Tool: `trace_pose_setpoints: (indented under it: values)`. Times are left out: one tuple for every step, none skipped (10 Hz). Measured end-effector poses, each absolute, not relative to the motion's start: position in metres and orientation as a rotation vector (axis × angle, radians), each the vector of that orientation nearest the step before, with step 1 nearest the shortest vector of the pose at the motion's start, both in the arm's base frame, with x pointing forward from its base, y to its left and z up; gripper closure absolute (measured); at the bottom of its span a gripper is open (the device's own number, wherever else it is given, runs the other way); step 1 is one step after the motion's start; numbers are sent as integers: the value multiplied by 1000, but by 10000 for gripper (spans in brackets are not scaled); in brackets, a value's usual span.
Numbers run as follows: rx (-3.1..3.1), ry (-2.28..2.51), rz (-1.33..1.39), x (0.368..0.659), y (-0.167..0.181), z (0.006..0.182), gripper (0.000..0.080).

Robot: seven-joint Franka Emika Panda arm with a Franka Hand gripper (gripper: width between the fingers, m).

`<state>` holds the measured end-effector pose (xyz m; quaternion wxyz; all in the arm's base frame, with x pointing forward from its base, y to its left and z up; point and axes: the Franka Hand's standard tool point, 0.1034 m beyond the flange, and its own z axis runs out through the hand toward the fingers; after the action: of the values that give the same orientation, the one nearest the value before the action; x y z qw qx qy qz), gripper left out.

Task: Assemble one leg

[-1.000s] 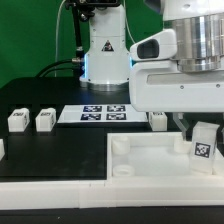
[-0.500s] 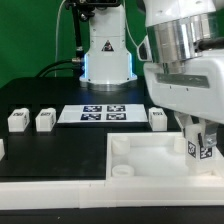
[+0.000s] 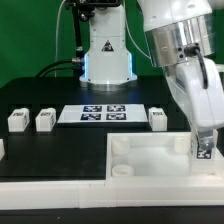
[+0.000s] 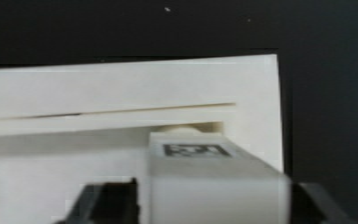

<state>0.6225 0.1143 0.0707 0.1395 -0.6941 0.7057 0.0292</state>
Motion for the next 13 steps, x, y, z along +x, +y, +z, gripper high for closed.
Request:
trace_pose_setpoints:
  values:
    - [-2037, 2013, 82, 622, 114, 70, 303]
    - [-2249, 1793, 61, 623, 114, 71, 303]
    - [-2404, 1596, 25, 626, 114, 72, 184]
    - [-2497, 1462, 0, 625, 115, 72, 160]
    - [-2558, 1360, -17, 625, 114, 71, 160]
    - [-2619, 1241, -33, 625, 113, 71, 151]
    - [-2669, 1136, -48, 625, 113, 71, 151]
    - [-2770, 934, -56, 624, 111, 71, 150]
    - [-2889, 675, -66, 628, 111, 76, 150]
    - [-2942, 498, -102, 631, 112, 77, 150]
    - [-2942, 504, -98, 630, 110, 76, 150]
    - [-2926, 583, -91, 630, 110, 76, 286]
    - [-2929, 573, -92, 630, 110, 76, 286]
